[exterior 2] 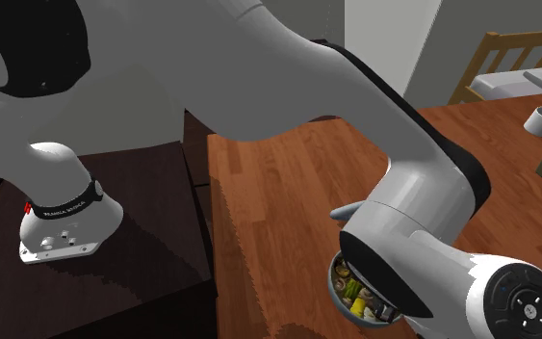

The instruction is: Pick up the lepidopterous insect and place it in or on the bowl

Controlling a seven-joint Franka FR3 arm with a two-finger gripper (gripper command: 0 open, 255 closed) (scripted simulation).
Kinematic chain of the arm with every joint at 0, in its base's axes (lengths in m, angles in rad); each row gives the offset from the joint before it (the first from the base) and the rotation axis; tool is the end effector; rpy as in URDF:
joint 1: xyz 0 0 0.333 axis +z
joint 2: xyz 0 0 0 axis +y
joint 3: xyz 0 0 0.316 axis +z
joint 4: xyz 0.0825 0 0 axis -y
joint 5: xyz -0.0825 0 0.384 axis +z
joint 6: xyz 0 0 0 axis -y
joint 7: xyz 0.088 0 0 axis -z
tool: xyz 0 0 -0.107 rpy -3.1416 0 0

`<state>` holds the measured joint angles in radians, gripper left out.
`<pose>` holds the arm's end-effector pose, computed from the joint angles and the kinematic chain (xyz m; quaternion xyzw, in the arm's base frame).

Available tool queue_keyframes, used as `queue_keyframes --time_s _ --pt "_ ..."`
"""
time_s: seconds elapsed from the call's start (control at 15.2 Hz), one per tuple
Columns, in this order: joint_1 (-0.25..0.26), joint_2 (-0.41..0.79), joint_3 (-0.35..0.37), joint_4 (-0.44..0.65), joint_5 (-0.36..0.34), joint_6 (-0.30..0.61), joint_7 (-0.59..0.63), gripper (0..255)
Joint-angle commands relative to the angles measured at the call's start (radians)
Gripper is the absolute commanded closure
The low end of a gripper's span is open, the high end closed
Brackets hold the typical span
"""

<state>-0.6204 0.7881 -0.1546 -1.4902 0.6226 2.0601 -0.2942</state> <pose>0.5307 -0.4532 0.1961 -0.8981 0.3801 -0.0191 0.2203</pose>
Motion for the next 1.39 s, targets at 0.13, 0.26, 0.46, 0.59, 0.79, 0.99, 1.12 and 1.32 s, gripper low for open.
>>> queue_keyframes --time_s 0.13,0.26,0.46,0.59,0.79,0.99,1.12,1.32 --pt "0.0 0.003 0.0 -0.001 0.0 0.001 -0.001 255" --pt "0.0 0.003 0.0 -0.001 0.0 0.001 -0.001 255" --pt "0.001 0.001 0.0 -0.002 0.001 0.002 0.0 0" --pt "0.001 0.001 0.0 -0.003 0.001 0.002 0.0 0" --pt "-0.011 -0.026 -0.011 0.013 -0.014 -0.044 0.007 0" --pt "-0.022 -0.049 -0.02 0.031 -0.026 -0.087 0.015 0" --pt "-0.022 -0.049 -0.02 0.03 -0.026 -0.087 0.015 0" --pt "-0.022 -0.049 -0.021 0.031 -0.026 -0.087 0.015 0"
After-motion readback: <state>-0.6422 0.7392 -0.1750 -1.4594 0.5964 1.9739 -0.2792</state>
